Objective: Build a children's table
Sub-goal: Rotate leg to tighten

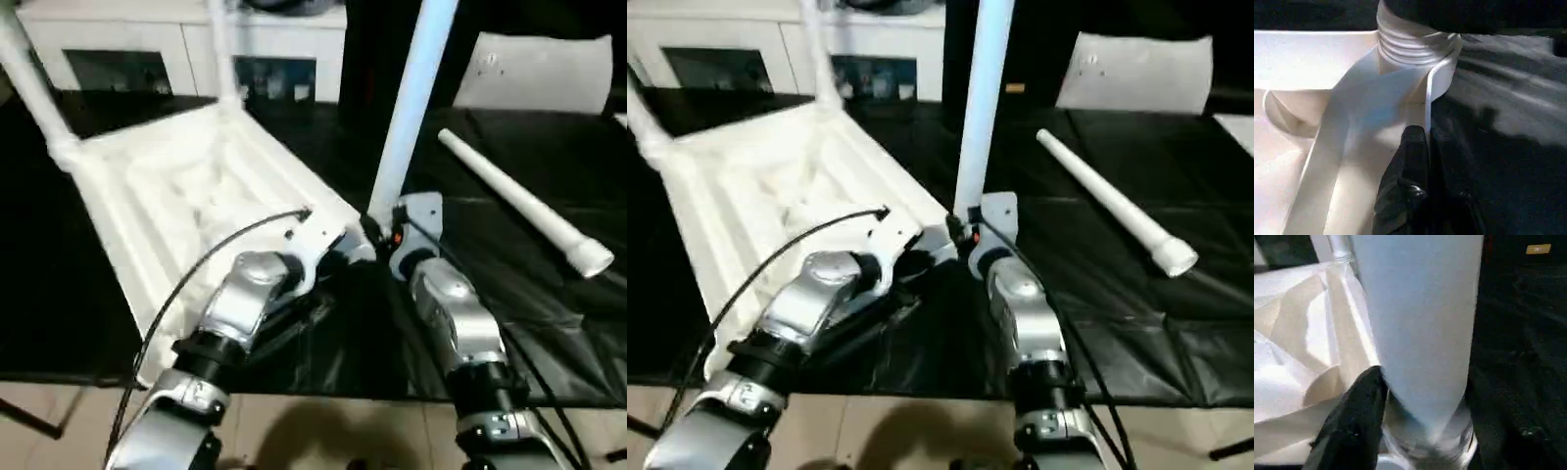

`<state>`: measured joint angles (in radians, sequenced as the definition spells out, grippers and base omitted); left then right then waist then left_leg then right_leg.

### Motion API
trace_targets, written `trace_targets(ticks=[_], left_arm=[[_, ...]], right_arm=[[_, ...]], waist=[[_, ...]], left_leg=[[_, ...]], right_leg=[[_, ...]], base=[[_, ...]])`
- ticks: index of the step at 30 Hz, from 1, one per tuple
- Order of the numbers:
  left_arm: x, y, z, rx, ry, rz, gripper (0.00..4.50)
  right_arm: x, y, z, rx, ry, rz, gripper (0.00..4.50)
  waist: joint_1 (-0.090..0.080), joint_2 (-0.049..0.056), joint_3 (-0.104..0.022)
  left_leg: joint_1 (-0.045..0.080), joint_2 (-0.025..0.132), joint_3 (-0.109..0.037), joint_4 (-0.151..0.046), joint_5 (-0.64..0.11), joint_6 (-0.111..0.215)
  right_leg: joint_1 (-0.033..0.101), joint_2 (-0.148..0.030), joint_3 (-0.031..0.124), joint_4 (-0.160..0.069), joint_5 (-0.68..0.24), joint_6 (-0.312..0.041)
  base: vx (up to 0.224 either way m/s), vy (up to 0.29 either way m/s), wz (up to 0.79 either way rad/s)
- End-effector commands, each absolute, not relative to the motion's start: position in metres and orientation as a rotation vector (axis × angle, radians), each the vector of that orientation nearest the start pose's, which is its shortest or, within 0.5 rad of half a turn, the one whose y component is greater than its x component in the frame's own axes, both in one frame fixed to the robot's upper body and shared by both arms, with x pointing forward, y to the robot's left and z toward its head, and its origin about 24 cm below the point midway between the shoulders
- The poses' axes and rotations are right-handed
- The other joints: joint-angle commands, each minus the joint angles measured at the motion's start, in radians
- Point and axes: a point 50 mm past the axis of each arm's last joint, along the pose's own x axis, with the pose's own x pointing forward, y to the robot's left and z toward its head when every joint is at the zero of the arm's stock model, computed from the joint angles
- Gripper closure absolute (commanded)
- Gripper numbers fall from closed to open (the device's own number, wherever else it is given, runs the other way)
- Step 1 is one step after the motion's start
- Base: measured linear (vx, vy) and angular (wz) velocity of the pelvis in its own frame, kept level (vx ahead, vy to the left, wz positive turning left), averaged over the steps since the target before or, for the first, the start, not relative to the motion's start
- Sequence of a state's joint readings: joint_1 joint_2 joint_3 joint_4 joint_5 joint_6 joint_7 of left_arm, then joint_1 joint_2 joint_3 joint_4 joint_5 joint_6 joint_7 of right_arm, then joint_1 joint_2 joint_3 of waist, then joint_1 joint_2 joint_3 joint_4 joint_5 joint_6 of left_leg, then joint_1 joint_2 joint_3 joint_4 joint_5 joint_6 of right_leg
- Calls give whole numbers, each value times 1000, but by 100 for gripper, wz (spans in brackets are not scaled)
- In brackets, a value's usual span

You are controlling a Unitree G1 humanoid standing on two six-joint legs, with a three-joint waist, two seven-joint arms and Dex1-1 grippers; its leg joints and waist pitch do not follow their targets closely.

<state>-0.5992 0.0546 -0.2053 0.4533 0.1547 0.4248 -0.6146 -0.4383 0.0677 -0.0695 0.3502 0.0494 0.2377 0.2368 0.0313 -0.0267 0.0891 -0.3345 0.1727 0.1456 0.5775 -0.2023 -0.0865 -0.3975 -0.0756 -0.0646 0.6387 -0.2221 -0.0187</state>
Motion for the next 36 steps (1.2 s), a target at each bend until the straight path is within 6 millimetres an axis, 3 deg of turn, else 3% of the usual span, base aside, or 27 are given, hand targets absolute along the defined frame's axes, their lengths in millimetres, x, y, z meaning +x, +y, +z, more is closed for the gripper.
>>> trace_targets(ticks=[1,3,5,7,10,12,15,17,20,23,26,30,36], left_arm=[[332,51,67,308,326,-862,450],[330,62,64,309,340,-878,450],[328,73,61,314,352,-900,450],[326,86,58,323,375,-920,450],[323,98,56,338,388,-962,450],[319,110,55,346,408,-1027,450],[318,121,52,379,425,-1040,450],[317,127,51,391,432,-1066,450],[315,134,51,409,441,-1116,450],[314,142,51,434,453,-1176,450],[313,148,50,464,469,-1213,450],[306,154,52,500,471,-1363,450],[297,153,53,518,494,-1546,450]], right_arm=[[307,-42,44,197,254,629,158],[306,-53,43,177,231,635,141],[306,-65,44,154,213,643,129],[306,-78,47,133,184,664,110],[305,-93,50,102,160,693,89],[305,-109,56,60,136,738,73],[301,-118,59,12,137,814,46],[295,-126,61,-17,143,884,33],[289,-135,65,-46,152,967,7],[282,-146,71,-87,171,1056,7],[278,-155,75,-107,187,1100,7],[280,-170,83,-151,200,1100,7],[288,-167,86,-152,202,1136,7]], waist=[[-3,-3,-60],[-16,-3,-65],[-20,-5,-61],[-16,0,-58],[-15,-8,-59],[-14,-5,-59],[-16,-11,-63],[-11,-16,-64],[-2,-16,-64],[1,-19,-63],[5,-23,-64],[10,-24,-67],[16,-19,-69]], left_leg=[[-32,37,-9,-65,-66,80],[-35,39,-7,-61,-37,112],[-30,44,-1,-60,-37,139],[-29,46,0,-61,-60,137],[-29,47,2,-63,-79,126],[-31,48,1,-63,-70,125],[-28,48,4,-60,-45,139],[-28,48,5,-58,-40,148],[-26,49,6,-57,-37,156],[-25,50,8,-59,-53,141],[-22,51,8,-58,-58,143],[-20,51,8,-58,-37,141],[-16,53,10,-56,-21,142]], right_leg=[[58,-60,51,-96,-121,-163],[64,-63,50,-91,-16,-207],[58,-63,50,-94,5,-254],[59,-66,50,-98,-44,-253],[61,-67,52,-100,-92,-240],[63,-67,52,-98,-78,-237],[62,-67,53,-94,-34,-250],[64,-67,53,-95,-38,-245],[63,-68,54,-93,-45,-235],[60,-68,53,-98,-97,-223],[59,-67,54,-97,-92,-220],[58,-67,54,-92,-63,-233],[56,-68,53,-82,-13,-268]], base=[[0,0,0],[0,0,0],[0,0,0],[0,0,0],[0,0,0],[0,0,0],[0,0,0],[0,0,0],[0,0,0],[0,0,0],[0,0,0],[0,0,0],[0,0,0]])
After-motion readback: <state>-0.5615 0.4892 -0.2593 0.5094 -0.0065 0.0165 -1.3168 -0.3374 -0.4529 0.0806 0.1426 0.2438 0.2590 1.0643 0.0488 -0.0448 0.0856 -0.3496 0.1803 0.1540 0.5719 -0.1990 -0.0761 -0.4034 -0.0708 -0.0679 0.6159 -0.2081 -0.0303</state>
